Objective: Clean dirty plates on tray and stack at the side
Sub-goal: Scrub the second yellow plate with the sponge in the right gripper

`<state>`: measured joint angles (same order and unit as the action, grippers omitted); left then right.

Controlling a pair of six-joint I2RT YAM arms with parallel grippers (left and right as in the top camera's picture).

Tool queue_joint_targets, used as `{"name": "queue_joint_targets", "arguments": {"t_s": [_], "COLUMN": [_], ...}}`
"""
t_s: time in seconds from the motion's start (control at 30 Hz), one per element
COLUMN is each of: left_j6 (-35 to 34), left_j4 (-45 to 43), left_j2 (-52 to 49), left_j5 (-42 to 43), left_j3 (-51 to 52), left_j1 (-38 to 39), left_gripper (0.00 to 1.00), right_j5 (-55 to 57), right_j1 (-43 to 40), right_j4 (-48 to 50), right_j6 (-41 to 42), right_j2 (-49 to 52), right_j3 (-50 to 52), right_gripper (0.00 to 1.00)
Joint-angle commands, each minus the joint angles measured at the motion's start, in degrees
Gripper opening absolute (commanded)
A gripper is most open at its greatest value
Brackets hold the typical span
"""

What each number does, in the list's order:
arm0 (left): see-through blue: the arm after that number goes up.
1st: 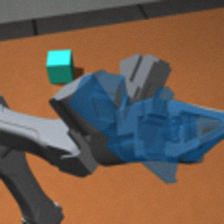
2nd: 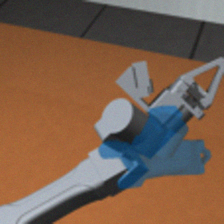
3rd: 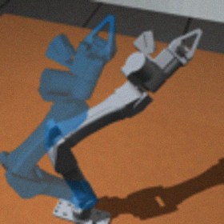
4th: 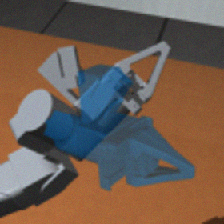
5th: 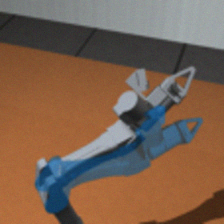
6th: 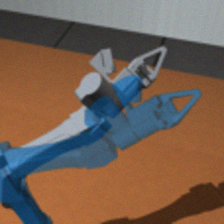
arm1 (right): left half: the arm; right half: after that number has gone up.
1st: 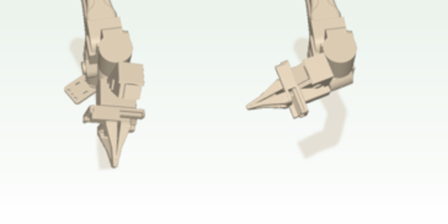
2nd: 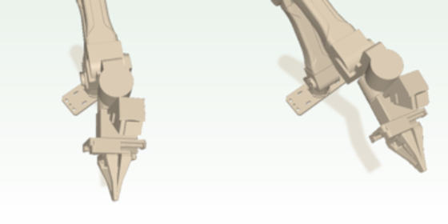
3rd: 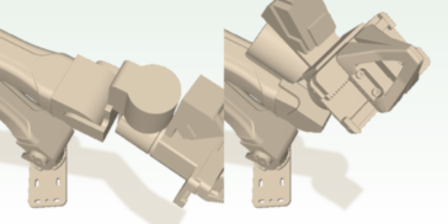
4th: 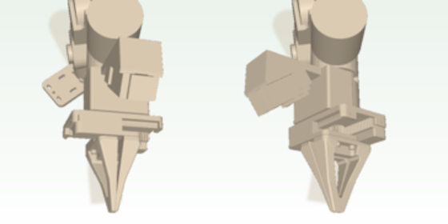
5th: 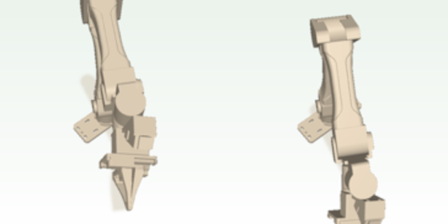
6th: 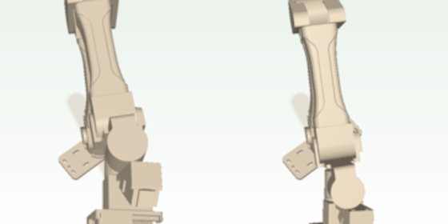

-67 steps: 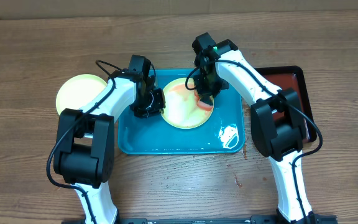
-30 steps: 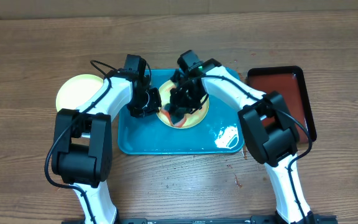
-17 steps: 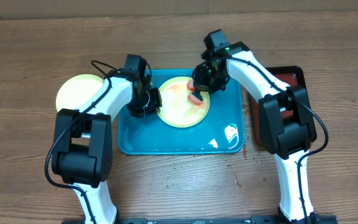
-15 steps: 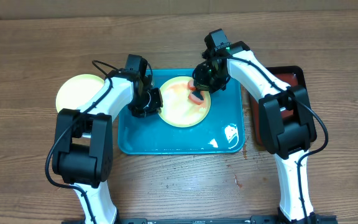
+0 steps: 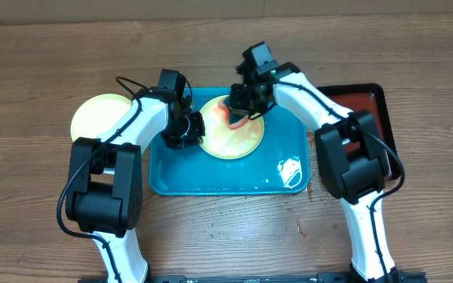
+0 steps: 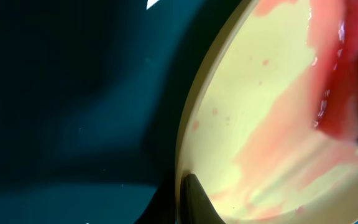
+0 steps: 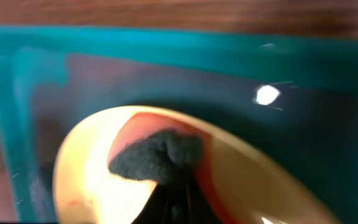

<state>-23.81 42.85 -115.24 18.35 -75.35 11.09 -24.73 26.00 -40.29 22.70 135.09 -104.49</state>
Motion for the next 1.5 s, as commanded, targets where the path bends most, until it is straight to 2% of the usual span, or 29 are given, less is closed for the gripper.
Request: {"name": "queue_joint_targets", "arguments": {"t_s": [0.0, 0.13, 0.5, 0.63, 0.83, 1.0, 1.23, 1.47], "left_j6": [2.0, 2.0, 2.0, 2.0, 2.0, 2.0, 2.0, 2.0], "left_j4": [0.6, 0.6, 0.6, 0.6, 0.6, 0.6, 0.6, 0.6], "left_j2": [-1.0, -1.0, -1.0, -1.0, -1.0, -1.0, -1.0, -1.0], "left_j5": [-0.3, -0.3, -0.3, -0.3, -0.3, -0.3, -0.3, -0.3], "left_j3": [0.7, 0.7, 0.7, 0.7, 0.7, 0.7, 0.7, 0.7], "left_j1": [0.2, 0.2, 0.2, 0.2, 0.2, 0.2, 0.2, 0.2], "left_gripper": [0.04, 0.04, 0.04, 0.04, 0.04, 0.04, 0.04, 0.04], "right_j5": [-6.1, -11.3, -14.9, -10.3, 7.7, 17.1, 19.1, 19.1], "right_j1": [3.0, 4.7, 3.5, 0.5, -3.8, -6.3, -6.9, -3.9], "right_j4": [0.5, 1.8, 1.0, -3.8, -13.2, -16.4, -16.5, -16.4], "right_j6": [1.4, 1.5, 2.4, -0.7, -5.2, -5.2, -6.1, -6.3], "right_j2": [2.7, 2.7, 2.7, 2.4, 0.5, -1.7, -5.3, -5.1], "right_j3": [1.8, 1.8, 1.8, 1.6, 1.6, 1.6, 1.6, 3.2], "right_gripper": [0.04, 0.04, 0.04, 0.04, 0.04, 0.04, 0.04, 0.04]}}
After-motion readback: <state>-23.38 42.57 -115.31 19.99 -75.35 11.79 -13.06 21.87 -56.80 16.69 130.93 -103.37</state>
